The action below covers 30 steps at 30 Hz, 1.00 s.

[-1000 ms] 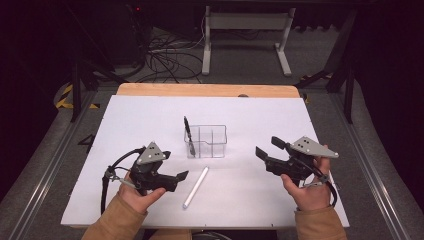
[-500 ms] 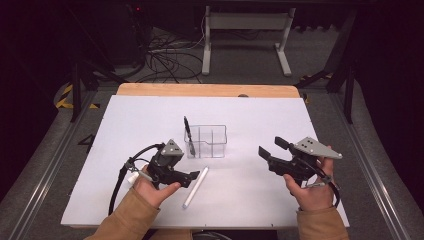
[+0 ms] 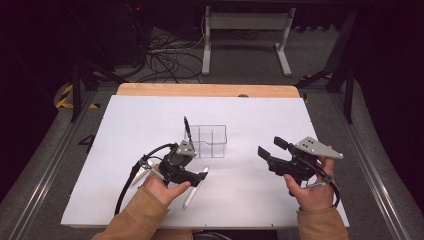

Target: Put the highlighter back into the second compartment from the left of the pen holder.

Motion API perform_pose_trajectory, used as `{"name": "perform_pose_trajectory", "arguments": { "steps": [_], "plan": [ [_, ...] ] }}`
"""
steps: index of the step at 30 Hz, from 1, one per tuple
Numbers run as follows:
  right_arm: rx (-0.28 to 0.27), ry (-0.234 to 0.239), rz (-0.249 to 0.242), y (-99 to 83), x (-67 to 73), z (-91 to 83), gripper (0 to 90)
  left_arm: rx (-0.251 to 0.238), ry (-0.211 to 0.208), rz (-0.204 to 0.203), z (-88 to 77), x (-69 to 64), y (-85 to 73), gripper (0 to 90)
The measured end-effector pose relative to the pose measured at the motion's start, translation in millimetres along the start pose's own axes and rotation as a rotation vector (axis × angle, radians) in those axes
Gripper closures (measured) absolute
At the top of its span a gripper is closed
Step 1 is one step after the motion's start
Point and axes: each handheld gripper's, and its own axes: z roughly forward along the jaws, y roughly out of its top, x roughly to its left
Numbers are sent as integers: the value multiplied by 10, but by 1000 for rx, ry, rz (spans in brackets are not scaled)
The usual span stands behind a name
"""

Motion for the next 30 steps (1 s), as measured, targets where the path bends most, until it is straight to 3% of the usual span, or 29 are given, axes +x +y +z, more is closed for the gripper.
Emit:
{"name": "perform_pose_trajectory", "arguments": {
  "steps": [6,16,23,30],
  "plan": [
    [1,2,2,-6,3,8,292,18,12,17,101,-48,57,267],
    [-2,-4,-1,-11,-1,3,292,53,-15,-6,173,-24,71,295],
    [0,-3,-5,-15,0,6,292,132,-66,-51,264,34,84,393],
    [1,-2,-9,-16,5,11,292,200,-72,-72,372,59,93,493]
  ]
}}
